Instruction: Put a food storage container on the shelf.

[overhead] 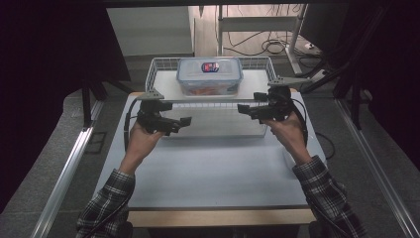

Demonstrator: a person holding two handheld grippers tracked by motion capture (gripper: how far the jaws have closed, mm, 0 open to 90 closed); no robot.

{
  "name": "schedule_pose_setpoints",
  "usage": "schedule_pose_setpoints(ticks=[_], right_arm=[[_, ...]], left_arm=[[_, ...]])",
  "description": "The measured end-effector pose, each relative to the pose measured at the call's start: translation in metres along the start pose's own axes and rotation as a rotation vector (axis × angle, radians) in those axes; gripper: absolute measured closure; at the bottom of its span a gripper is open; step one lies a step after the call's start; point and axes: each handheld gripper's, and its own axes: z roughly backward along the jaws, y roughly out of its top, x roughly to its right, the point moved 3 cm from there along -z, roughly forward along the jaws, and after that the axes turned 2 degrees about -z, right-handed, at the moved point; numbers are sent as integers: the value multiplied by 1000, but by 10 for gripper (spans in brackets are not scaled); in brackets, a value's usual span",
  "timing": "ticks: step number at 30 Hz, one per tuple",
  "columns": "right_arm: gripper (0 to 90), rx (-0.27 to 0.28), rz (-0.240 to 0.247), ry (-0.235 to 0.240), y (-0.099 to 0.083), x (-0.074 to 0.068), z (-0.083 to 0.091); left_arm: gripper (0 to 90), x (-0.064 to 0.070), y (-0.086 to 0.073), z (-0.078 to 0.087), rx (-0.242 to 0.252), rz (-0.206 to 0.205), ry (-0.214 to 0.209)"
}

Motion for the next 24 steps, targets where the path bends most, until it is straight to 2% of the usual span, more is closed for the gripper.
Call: schedule_pose_setpoints(ticks=[5,6,7,9,15,16,24], right_arm=[[93,1,28,2,-12,-8,6],[87,-3,37,4,-17,-11,7],[87,-3,37,4,-17,-11,7],[79,-9,55,-2,-27,-13,9],[65,-31,64,9,-46,-17,7],[63,-35,73,10,-54,-18,7],[48,-38,92,4,-78,-21,13]], left_arm=[[17,8,-15,-1,-17,-34,23],[17,13,-22,-1,-25,-49,27],[18,13,-22,-1,-25,-49,27],[19,21,-32,-2,-17,-70,18],[20,31,-46,-4,-13,-84,2],[20,33,-51,-4,-13,-90,4],[23,43,-73,-6,-31,-116,25]])
